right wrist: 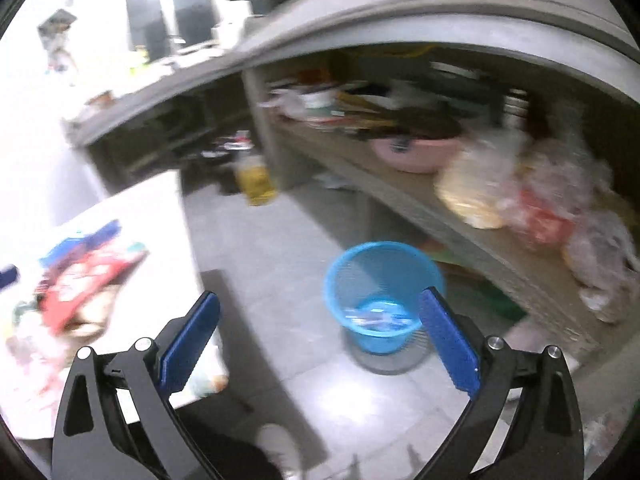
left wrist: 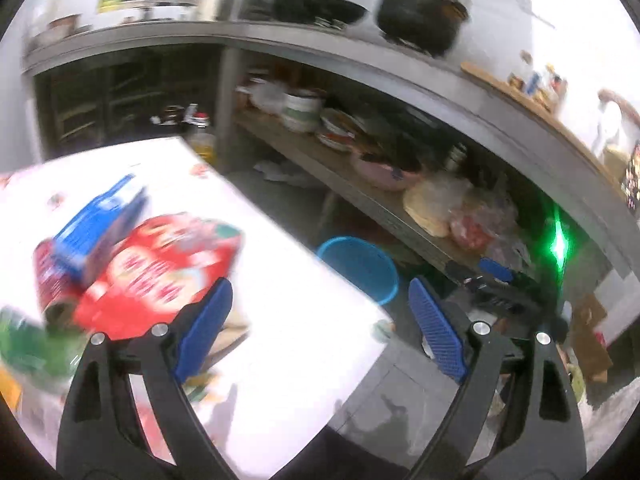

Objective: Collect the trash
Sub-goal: 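Move both tools back toward the table, then grasp the red snack bag edge with the right tool and lift it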

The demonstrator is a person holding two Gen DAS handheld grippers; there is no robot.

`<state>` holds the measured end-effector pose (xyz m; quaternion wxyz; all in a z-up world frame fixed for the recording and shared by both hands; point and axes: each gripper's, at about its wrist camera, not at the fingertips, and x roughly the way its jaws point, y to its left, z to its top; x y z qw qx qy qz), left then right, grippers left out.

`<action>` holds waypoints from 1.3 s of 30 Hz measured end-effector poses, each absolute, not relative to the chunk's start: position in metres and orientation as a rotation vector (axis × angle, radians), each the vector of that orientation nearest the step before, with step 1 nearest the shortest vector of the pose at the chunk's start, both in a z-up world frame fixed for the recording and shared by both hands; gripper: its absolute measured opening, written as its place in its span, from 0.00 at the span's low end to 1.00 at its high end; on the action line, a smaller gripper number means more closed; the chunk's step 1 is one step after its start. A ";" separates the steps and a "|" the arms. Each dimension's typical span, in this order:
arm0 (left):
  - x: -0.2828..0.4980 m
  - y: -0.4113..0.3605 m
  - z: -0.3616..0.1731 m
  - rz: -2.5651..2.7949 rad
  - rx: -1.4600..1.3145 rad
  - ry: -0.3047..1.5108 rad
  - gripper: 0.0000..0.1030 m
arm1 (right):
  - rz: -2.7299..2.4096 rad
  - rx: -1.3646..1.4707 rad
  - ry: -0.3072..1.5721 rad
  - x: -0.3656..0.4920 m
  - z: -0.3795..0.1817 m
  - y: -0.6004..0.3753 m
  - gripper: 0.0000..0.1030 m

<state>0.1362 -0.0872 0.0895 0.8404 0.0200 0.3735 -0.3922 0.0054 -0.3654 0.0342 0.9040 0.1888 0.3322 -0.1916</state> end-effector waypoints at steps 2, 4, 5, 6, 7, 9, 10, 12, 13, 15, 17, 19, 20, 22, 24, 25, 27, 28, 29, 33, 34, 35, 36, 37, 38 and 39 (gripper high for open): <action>0.135 -0.058 0.089 -0.771 0.009 0.767 0.83 | -0.316 0.412 0.685 0.014 0.044 -0.355 0.94; 0.134 -0.034 0.090 -0.726 -0.013 0.749 0.83 | -0.241 0.431 0.683 0.025 0.053 -0.344 0.94; 0.134 -0.020 0.092 -0.701 -0.023 0.736 0.83 | -0.184 0.452 0.681 0.033 0.058 -0.338 0.94; 0.134 -0.013 0.093 -0.684 -0.027 0.730 0.84 | -0.143 0.475 0.684 0.038 0.060 -0.334 0.94; 0.133 -0.004 0.095 -0.665 -0.028 0.723 0.84 | -0.102 0.501 0.690 0.046 0.062 -0.330 0.94; 0.133 0.012 0.096 -0.622 -0.024 0.707 0.84 | -0.007 0.561 0.701 0.063 0.069 -0.317 0.94; 0.133 0.019 0.097 -0.605 -0.021 0.698 0.84 | 0.040 0.588 0.711 0.074 0.072 -0.310 0.94; 0.130 0.036 0.098 -0.577 -0.021 0.675 0.84 | 0.096 0.620 0.729 0.090 0.075 -0.298 0.94; 0.129 0.043 0.099 -0.570 -0.025 0.670 0.84 | 0.121 0.634 0.738 0.098 0.077 -0.291 0.94; 0.127 0.056 0.098 -0.560 -0.034 0.658 0.84 | 0.168 0.658 0.757 0.111 0.080 -0.279 0.94; 0.121 0.062 0.095 -0.558 -0.027 0.648 0.84 | 0.225 0.683 0.780 0.125 0.082 -0.266 0.94; 0.117 0.065 0.094 -0.558 -0.012 0.636 0.84 | 0.253 0.687 0.802 0.136 0.083 -0.257 0.94; 0.114 0.067 0.093 -0.558 0.001 0.623 0.84 | 0.260 0.683 0.811 0.141 0.084 -0.252 0.94; 0.108 0.069 0.093 -0.559 0.021 0.601 0.84 | 0.273 0.686 0.829 0.150 0.085 -0.244 0.94; 0.103 0.071 0.092 -0.557 0.034 0.580 0.84 | 0.279 0.704 0.858 0.158 0.081 -0.236 0.94; 0.101 0.073 0.090 -0.557 0.037 0.576 0.84 | 0.282 0.715 0.871 0.161 0.078 -0.235 0.94; 0.098 0.076 0.088 -0.557 0.034 0.574 0.84 | 0.299 0.748 0.897 0.163 0.069 -0.230 0.94; 0.096 0.079 0.086 -0.556 0.025 0.575 0.84 | 0.309 0.762 0.907 0.164 0.066 -0.229 0.94; 0.095 0.083 0.083 -0.558 0.010 0.584 0.84 | 0.320 0.779 0.919 0.164 0.061 -0.227 0.94; 0.094 0.093 0.073 -0.564 -0.039 0.613 0.84 | 0.328 0.854 0.965 0.168 0.040 -0.222 0.87; 0.094 0.095 0.071 -0.566 -0.047 0.618 0.82 | 0.320 0.866 0.970 0.170 0.036 -0.222 0.84; 0.093 0.097 0.069 -0.569 -0.051 0.620 0.79 | 0.310 0.890 0.972 0.172 0.031 -0.224 0.81; 0.093 0.097 0.068 -0.573 -0.052 0.622 0.78 | 0.301 0.907 0.971 0.174 0.026 -0.227 0.79; 0.093 0.097 0.067 -0.578 -0.052 0.624 0.76 | 0.291 0.920 0.971 0.176 0.023 -0.229 0.77; 0.092 0.096 0.065 -0.583 -0.050 0.626 0.73 | 0.267 0.943 0.973 0.180 0.016 -0.233 0.73; 0.092 0.095 0.065 -0.588 -0.048 0.630 0.72 | 0.252 0.961 0.976 0.184 0.011 -0.236 0.72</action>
